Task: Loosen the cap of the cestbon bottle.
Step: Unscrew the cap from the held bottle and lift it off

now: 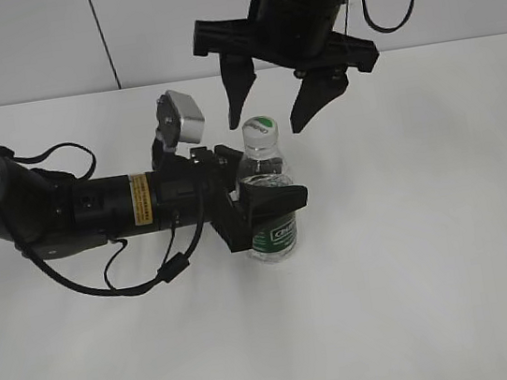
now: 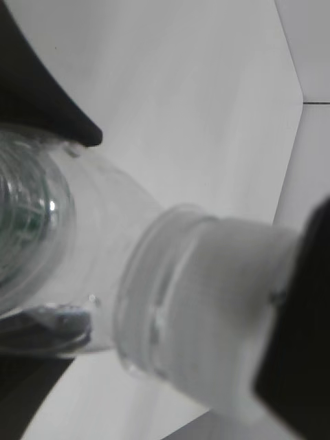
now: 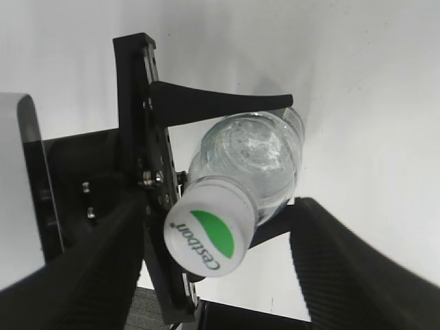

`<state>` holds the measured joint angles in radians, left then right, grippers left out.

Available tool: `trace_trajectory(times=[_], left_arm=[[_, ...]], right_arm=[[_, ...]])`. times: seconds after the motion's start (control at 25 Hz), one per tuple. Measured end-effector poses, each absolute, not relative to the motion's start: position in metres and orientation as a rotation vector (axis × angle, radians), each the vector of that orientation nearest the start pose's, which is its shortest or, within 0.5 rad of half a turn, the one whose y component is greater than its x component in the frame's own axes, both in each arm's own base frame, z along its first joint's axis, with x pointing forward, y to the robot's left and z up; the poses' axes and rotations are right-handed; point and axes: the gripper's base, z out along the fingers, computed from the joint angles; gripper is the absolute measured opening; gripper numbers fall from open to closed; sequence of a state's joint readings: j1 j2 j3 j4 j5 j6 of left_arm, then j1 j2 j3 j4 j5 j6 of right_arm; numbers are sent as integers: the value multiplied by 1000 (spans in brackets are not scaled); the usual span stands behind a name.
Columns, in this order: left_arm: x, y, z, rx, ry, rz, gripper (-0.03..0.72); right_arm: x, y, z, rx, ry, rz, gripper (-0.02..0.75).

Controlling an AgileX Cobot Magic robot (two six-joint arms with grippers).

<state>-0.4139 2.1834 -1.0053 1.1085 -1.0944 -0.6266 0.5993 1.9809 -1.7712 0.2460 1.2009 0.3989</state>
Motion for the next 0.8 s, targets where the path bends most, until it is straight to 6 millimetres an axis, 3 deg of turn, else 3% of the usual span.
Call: trace_trajectory(times=[0.8], left_arm=[[320, -219, 99, 1073, 1615, -1081, 435]], right_arm=[[339, 256, 265, -241, 3002, 480, 505]])
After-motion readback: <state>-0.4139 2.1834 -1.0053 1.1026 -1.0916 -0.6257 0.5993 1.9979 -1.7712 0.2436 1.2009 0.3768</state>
